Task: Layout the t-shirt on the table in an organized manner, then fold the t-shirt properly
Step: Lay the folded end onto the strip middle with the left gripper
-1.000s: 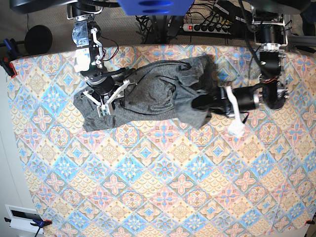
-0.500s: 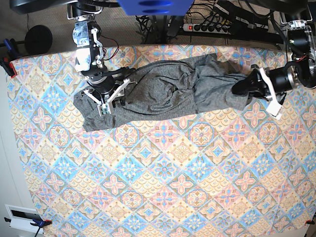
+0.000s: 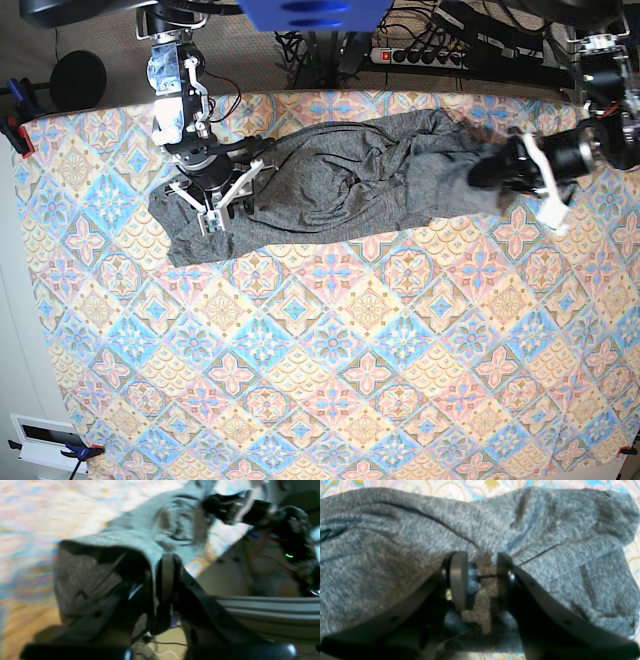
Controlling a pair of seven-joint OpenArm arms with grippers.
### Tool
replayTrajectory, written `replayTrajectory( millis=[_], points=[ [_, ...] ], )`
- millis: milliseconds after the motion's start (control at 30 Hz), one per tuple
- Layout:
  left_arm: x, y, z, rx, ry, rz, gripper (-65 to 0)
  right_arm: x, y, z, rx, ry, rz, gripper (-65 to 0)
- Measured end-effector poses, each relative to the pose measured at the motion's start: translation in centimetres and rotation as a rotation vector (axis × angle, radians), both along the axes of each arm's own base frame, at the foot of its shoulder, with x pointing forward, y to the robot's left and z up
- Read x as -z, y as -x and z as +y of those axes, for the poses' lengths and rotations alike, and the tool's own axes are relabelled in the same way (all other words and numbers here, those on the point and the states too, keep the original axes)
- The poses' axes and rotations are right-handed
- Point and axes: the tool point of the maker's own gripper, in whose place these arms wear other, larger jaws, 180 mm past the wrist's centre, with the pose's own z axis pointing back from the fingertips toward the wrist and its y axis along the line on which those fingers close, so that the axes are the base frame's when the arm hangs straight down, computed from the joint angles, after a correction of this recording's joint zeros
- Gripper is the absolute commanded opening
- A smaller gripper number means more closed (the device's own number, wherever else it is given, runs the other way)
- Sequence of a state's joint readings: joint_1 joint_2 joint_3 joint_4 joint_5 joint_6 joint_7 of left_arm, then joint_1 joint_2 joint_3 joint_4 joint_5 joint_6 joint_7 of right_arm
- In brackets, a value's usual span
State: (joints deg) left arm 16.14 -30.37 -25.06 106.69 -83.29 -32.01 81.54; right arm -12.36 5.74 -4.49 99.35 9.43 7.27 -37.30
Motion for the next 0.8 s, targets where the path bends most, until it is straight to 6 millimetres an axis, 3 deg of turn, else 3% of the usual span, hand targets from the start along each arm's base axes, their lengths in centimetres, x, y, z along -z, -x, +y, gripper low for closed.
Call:
replayTrajectory(
  millis=[133, 233, 433, 633, 800],
  points=[
    [-0.2, -1.1, -4.3, 0.021, 0.116, 0.035, -65.0, 0.0, 0.0, 0.0, 0.000, 0.000, 0.001, -46.3],
    [0.1, -1.7, -6.4, 0.031, 0.152, 0.060, -65.0, 0.0, 0.0, 0.0, 0.000, -0.001, -0.002, -46.3],
    [0.5, -3.1, -8.7, 0.065, 0.116, 0.032, -65.0, 0.0, 0.0, 0.0, 0.000, 0.000, 0.000, -46.3],
    [4.4, -3.5, -9.7, 0.018, 0.114, 0.151, -65.0, 0.2, 0.1, 0.0, 0.001, 0.001, 0.005, -46.3],
    [5.0, -4.7, -11.3, -0.001, 0.150, 0.168, -62.7, 0.7, 0.3, -0.1, 0.002, 0.002, 0.021, -46.3]
  ],
)
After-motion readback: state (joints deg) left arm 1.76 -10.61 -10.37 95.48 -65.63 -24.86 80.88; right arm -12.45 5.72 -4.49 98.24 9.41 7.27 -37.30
